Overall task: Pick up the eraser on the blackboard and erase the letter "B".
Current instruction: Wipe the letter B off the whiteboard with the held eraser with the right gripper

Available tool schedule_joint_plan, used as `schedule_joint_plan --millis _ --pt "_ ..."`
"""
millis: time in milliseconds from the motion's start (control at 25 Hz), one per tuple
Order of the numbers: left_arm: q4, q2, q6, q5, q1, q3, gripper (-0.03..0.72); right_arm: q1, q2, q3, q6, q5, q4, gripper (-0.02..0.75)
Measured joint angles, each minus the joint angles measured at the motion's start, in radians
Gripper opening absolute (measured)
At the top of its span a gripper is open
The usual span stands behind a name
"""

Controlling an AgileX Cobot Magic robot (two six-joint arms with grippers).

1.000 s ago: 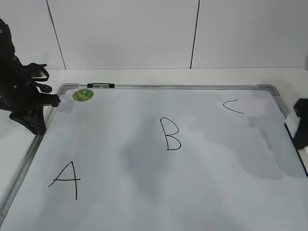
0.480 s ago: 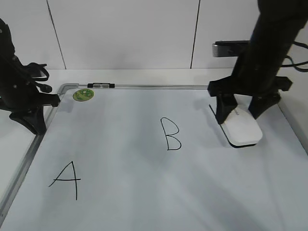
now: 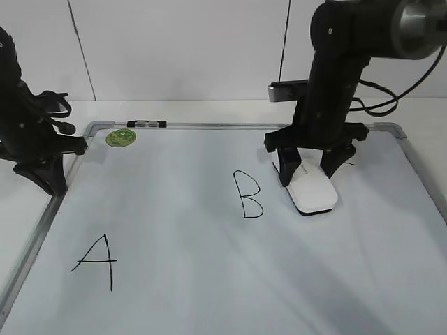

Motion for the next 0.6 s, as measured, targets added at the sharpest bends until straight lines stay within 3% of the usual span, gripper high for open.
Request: schedule_joint_plan --millis 600 --pt "-0.006 0.0 0.0 0.011 0.0 0.0 0.019 0.023 0.043 -0.034 0.004 0.019 -0.007 0.534"
